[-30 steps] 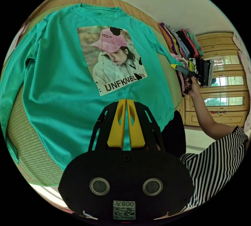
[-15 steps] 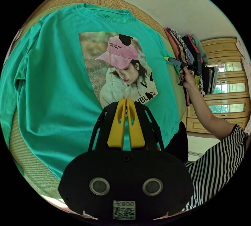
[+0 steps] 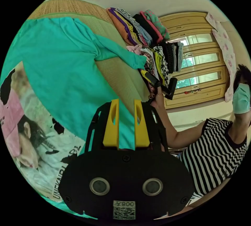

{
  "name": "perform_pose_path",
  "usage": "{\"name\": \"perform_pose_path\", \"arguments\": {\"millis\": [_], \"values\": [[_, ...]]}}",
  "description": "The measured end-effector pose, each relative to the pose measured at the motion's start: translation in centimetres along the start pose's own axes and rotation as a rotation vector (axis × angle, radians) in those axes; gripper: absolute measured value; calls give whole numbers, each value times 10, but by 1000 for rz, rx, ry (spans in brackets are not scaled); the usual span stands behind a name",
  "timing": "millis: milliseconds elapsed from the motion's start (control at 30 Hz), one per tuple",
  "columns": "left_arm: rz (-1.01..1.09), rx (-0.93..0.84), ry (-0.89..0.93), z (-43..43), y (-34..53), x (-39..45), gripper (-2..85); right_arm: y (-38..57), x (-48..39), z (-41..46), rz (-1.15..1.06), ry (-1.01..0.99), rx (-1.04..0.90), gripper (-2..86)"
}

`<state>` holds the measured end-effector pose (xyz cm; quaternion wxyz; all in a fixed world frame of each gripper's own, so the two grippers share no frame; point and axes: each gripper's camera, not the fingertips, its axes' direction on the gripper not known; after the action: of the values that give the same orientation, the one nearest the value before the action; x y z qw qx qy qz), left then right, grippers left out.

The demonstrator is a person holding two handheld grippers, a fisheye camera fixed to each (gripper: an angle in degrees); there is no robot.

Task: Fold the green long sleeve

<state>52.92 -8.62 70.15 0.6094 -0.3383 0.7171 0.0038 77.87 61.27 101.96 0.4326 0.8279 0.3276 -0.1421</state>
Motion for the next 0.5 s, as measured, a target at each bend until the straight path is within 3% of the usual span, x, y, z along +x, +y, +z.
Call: {"name": "perform_pose_path", "arguments": {"millis": [233, 500], "values": [[34, -63, 220, 129, -129, -3, 101, 8, 53, -34, 96, 42, 160, 71], [19, -86, 264, 192, -171, -18, 102, 2, 86, -40, 147, 27, 106, 71]]}}
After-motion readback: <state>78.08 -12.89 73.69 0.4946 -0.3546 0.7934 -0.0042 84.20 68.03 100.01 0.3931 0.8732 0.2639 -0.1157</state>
